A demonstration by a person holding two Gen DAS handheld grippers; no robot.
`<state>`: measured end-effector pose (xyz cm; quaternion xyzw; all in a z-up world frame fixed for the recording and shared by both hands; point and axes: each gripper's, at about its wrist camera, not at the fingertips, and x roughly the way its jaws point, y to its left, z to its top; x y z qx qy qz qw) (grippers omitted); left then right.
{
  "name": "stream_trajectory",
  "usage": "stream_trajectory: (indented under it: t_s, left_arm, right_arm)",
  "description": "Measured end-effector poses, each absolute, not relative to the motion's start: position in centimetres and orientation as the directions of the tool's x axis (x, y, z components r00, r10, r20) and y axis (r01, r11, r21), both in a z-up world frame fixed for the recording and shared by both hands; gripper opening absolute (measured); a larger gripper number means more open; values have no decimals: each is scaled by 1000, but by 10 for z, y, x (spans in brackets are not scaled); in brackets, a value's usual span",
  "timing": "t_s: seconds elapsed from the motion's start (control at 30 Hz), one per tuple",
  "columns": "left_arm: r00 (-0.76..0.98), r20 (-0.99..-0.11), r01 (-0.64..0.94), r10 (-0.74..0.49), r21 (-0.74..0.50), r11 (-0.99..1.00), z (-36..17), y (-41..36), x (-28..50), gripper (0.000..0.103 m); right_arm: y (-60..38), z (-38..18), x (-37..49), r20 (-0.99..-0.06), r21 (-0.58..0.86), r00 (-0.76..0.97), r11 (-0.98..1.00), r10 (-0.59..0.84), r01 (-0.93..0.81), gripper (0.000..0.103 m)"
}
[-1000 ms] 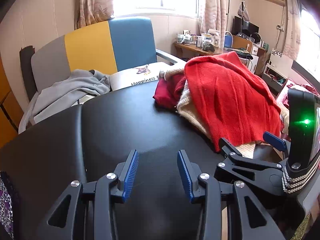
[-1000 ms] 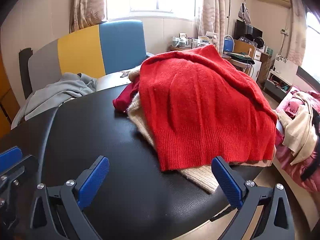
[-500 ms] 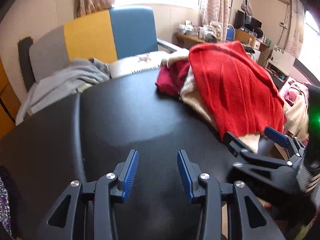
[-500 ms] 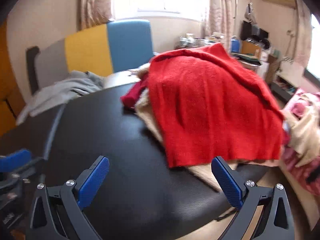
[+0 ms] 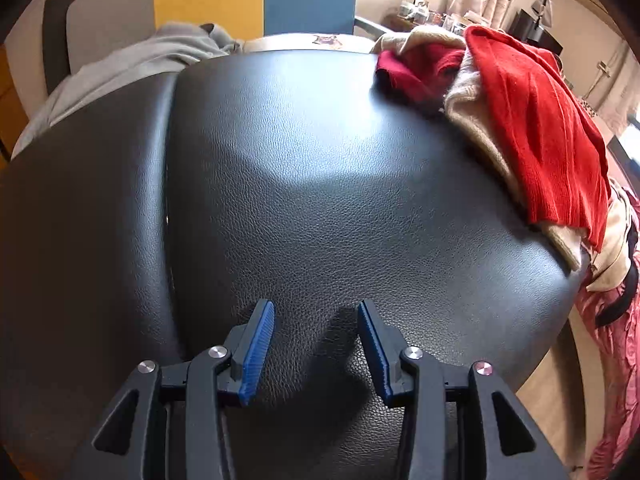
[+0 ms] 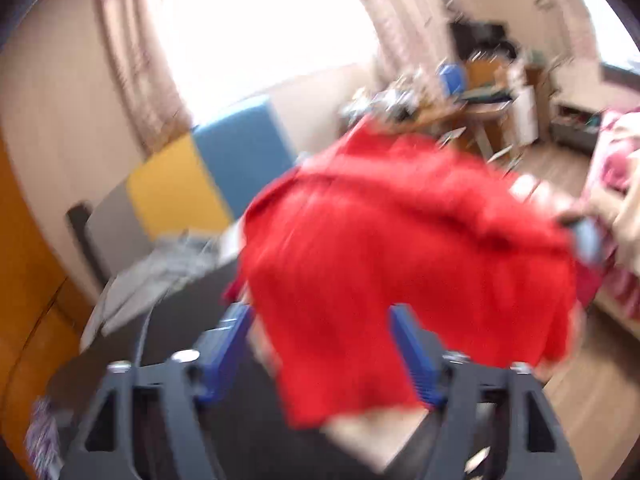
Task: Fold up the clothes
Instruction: 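Grasp the red sweater with the right gripper and lift it off the pile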
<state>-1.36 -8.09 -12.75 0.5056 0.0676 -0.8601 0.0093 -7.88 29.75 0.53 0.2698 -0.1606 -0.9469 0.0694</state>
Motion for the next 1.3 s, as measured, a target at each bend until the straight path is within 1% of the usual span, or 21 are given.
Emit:
stream_trajectory:
  t_s: [0.03, 0.07, 0.13, 0.27, 0.3, 0.33, 0.37, 0.4, 0.43, 0.53, 0.6, 0.67, 0.7, 0.73, 0.8, 0.9, 1.07, 1.17, 1.23, 1.27, 1.3]
  left_arm:
    - [-484, -873, 88, 50, -106, -990, -132, -83, -14, 47]
    - [-487, -872, 83, 53, -106, -991, -132, -82, -14, 48]
    - [-496, -863, 73, 98, -153, -986, -132, -83, -15, 65]
    - [-512, -845, 85, 156, -230, -969, -132, -88, -16, 70]
    - [-517, -838, 87, 174, -254, -963, -133, -89, -17, 75]
    - [-522, -829, 83, 202, -285, -955, -133, -90, -19, 82]
    - [-526, -820, 77, 226, -311, -947, -133, -91, -20, 85]
    - [-530, -815, 76, 235, -322, -944, -134, -92, -18, 87]
    - [-534, -810, 76, 244, -334, -940, -135, -94, -16, 88]
    - [-566, -777, 66, 273, -374, -925, -137, -96, -12, 95]
    - [-575, -765, 62, 290, -395, -917, -136, -99, -4, 97]
    - [-549, -781, 69, 297, -396, -916, -130, -99, -3, 94]
    - [-535, -786, 71, 310, -408, -910, -126, -99, -4, 82]
    - [-535, -769, 61, 350, -448, -892, -120, -100, -6, 78]
    - [-547, -752, 29, 369, -457, -889, -101, -96, -10, 78]
    - [-582, -715, -94, 387, -413, -906, -60, -67, -26, 78]
    - [-582, -675, -283, 454, -356, -891, -2, -5, -64, 79]
    - [-577, -670, -345, 467, -318, -883, 21, 39, -96, 79]
    - [-559, -680, -382, 475, -297, -875, 30, 69, -117, 79]
    - [-556, -686, -388, 469, -285, -877, 30, 80, -126, 79]
    - [-550, -693, -395, 465, -275, -877, 30, 92, -134, 79]
  right_arm:
    - [306, 15, -90, -467, 325, -866, -945, -177, 18, 99]
    - [314, 22, -103, -459, 305, -877, -952, -141, -7, 101]
    - [325, 31, -133, -481, 263, -870, -964, -107, -27, 101]
    - [337, 26, -187, -565, 209, -823, -975, -57, -76, 101]
    - [334, 18, -200, -605, 201, -794, -976, -53, -88, 99]
    - [332, 9, -214, -644, 193, -763, -976, -50, -99, 92]
    - [329, 1, -228, -682, 185, -730, -977, -47, -110, 86]
    - [327, -7, -242, -718, 176, -695, -977, -43, -121, 60]
    - [324, -15, -254, -749, 168, -661, -977, -41, -129, 30]
    - [311, -14, -249, -730, 212, -677, -973, -95, -92, 17]
    - [302, -9, -226, -690, 291, -697, -957, -196, -19, 15]
    - [293, -4, -202, -641, 367, -708, -929, -296, 56, 13]
    - [285, -8, -187, -613, 424, -698, -899, -370, 104, 9]
    - [277, -11, -172, -581, 477, -685, -866, -439, 150, 9]
    - [264, -22, -144, -548, 519, -664, -830, -508, 207, 9]
    - [253, -54, -106, -516, 623, -584, -742, -627, 247, 6]
    - [243, -85, -61, -544, 638, -499, -719, -675, 277, 7]
    - [249, -91, -53, -570, 636, -472, -725, -673, 265, 15]
    - [266, -91, -52, -572, 654, -478, -723, -666, 225, 32]
    - [277, -90, -50, -564, 659, -490, -720, -665, 218, 35]
    - [288, -89, -48, -556, 665, -501, -716, -663, 210, 41]
